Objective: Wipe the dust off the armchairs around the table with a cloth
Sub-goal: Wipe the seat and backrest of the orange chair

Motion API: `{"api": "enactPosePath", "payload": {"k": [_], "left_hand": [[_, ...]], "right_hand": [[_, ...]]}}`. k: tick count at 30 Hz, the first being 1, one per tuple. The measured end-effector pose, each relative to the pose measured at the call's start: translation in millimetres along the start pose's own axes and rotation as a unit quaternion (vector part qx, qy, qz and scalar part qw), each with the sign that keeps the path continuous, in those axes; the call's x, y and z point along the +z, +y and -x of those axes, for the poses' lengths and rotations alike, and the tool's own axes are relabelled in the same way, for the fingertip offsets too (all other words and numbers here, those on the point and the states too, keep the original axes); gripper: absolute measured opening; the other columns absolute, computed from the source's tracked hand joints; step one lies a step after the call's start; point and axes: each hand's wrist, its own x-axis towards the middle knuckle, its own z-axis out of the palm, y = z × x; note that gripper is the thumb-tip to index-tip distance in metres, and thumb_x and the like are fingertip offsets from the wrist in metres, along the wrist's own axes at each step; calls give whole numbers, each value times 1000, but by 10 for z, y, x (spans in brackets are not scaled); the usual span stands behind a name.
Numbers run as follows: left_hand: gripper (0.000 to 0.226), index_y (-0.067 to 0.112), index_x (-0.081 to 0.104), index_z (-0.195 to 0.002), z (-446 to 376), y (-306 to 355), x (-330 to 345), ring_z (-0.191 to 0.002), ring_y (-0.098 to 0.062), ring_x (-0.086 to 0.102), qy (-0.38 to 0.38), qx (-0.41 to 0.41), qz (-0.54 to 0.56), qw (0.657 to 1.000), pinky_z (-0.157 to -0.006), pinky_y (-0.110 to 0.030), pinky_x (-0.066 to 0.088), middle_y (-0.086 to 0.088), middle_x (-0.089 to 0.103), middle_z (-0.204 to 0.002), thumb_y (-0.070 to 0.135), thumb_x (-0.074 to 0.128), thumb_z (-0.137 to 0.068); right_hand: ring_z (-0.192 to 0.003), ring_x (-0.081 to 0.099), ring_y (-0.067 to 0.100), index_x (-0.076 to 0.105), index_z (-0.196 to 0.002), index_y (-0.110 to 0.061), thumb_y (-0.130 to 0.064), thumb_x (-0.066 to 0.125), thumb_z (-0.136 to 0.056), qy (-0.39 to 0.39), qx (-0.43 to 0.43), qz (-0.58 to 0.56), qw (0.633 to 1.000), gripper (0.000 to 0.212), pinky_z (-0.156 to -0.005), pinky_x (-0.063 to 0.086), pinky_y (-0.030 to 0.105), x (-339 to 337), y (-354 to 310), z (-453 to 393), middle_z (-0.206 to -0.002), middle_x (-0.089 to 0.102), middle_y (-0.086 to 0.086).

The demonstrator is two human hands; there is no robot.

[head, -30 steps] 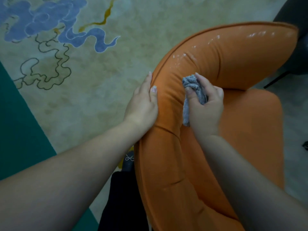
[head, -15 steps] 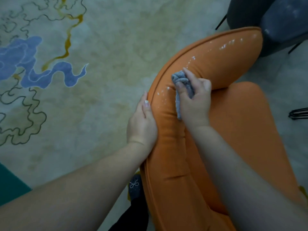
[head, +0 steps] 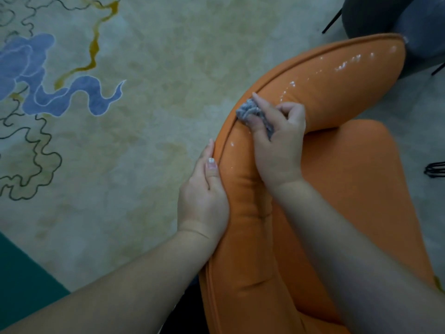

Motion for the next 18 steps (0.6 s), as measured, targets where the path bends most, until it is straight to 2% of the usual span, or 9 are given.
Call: {"api": "enactPosePath", "payload": {"k": [5,8,9,12,15,18], "left_hand": [[49,32,49,-136,-12,11,1,-122,3,40,5,7,26,1000,-91,6,23,9,53,-136,39,27,-94],[50,32,49,-137,-4,30,18,-120,-3,49,8,-1,25,1000,-101,-13,36,7,56,-135,40,26,-93],[50,31,49,-137,-3,37,22,-118,-5,51,13,1,22,1000,-100,-14,37,6,57,-134,40,26,-94],[48,32,49,-137,-8,31,28,-120,0,42,14,12,12,1000,-89,6,27,9,55,-134,39,26,-95],[48,30,50,-137,-6,15,11,-122,1,40,10,10,13,1000,-89,7,23,9,54,-136,37,27,-95],[49,32,48,-137,-2,20,0,-120,0,42,4,7,-3,1000,-87,8,23,8,55,-136,38,26,-94]], "right_hand": [[-98,48,28,59,-128,-14,-30,49,-94,-53,-50,-32,997,39,-94,43,45,-156,-15,509,-103,41,9],[-96,49,28,60,-126,-10,-25,50,-94,-73,-53,-40,995,37,-92,44,47,-197,-28,600,-101,43,12],[-96,49,29,62,-124,-10,-23,53,-93,-73,-60,-31,995,35,-92,44,47,-177,-15,503,-100,43,12],[-94,51,30,68,-116,-12,-17,64,-88,-43,-67,-7,997,29,-92,43,47,-55,12,96,-99,41,10],[-92,51,27,70,-115,-15,-23,61,-90,-42,-76,-28,996,27,-88,43,45,-52,6,142,-99,43,8],[-95,50,23,69,-115,-19,-31,57,-92,-79,-106,-49,990,29,-87,43,45,-179,-13,506,-100,46,8]]}}
